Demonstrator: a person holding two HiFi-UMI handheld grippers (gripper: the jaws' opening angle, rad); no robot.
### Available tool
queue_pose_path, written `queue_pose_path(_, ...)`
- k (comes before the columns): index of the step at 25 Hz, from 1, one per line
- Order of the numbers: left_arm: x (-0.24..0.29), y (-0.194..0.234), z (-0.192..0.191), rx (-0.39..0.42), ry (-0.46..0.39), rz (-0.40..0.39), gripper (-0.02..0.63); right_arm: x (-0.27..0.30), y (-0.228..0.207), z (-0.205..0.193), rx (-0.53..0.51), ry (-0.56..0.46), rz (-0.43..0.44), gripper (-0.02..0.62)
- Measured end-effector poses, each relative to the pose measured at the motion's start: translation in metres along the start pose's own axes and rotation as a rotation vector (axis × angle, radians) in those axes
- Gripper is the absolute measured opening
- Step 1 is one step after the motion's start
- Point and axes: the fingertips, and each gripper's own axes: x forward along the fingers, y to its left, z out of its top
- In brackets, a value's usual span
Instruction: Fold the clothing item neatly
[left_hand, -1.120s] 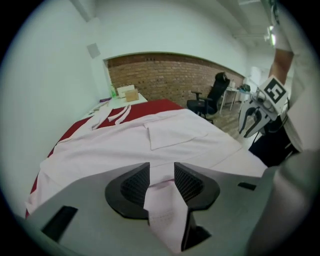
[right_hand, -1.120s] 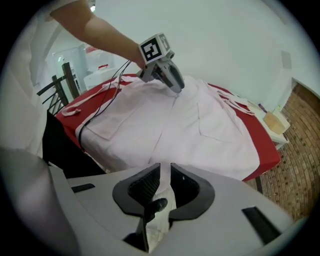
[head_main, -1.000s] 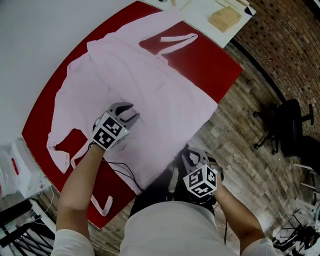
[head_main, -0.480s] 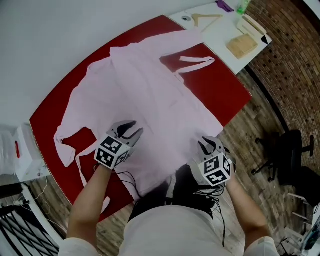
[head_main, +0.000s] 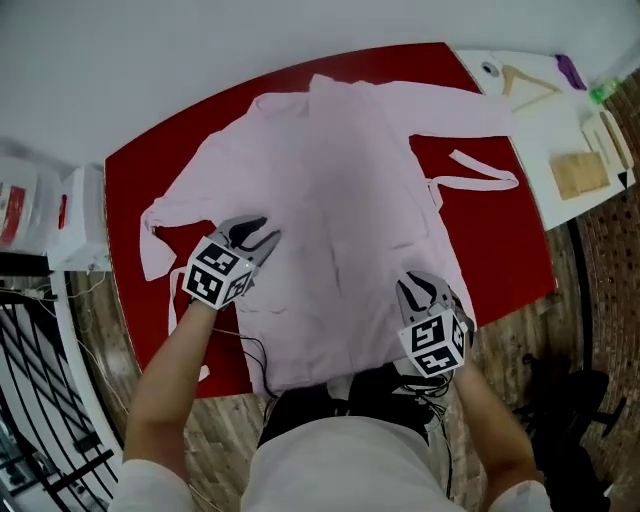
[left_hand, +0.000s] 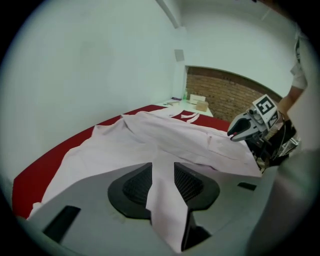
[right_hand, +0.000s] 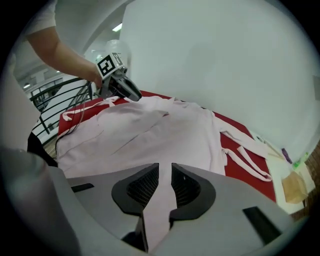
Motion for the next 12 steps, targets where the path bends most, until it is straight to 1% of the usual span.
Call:
queue_pose_path(3, -0.002, 0.032, -0.002, -0.041, 0.013, 0.076, 0.137, 0.021, 0.004, 0.024, -0.061, -0.034, 0.069, 0.061)
queue_pose_path(5, -0.005, 0.057, -0.002, -0.054, 0.02, 0.122, 0.137, 0.035, 0.014, 0.044, -0.096, -0.057, 0.11, 0.061)
queue_pose_path(7, -0.006, 0.083, -0.003, -0.057, 0.03, 0.161, 0.135, 0.045, 0.032, 0.066, -0.119, -0.083, 0.159, 0.061)
queue_pose_path(9, -0.001, 0.109, -0.003, -0.056, 0.039, 0.187, 0.118, 0.054, 0.056, 0.084, -0.15, -0.097, 0.211, 0.061)
queue_pose_path(12, 0.015, 0.145, -0.001, -0.043, 0.062, 0.201, 0.088, 0.069, 0.092, 0.103, -0.22, -0.099, 0.256, 0.061)
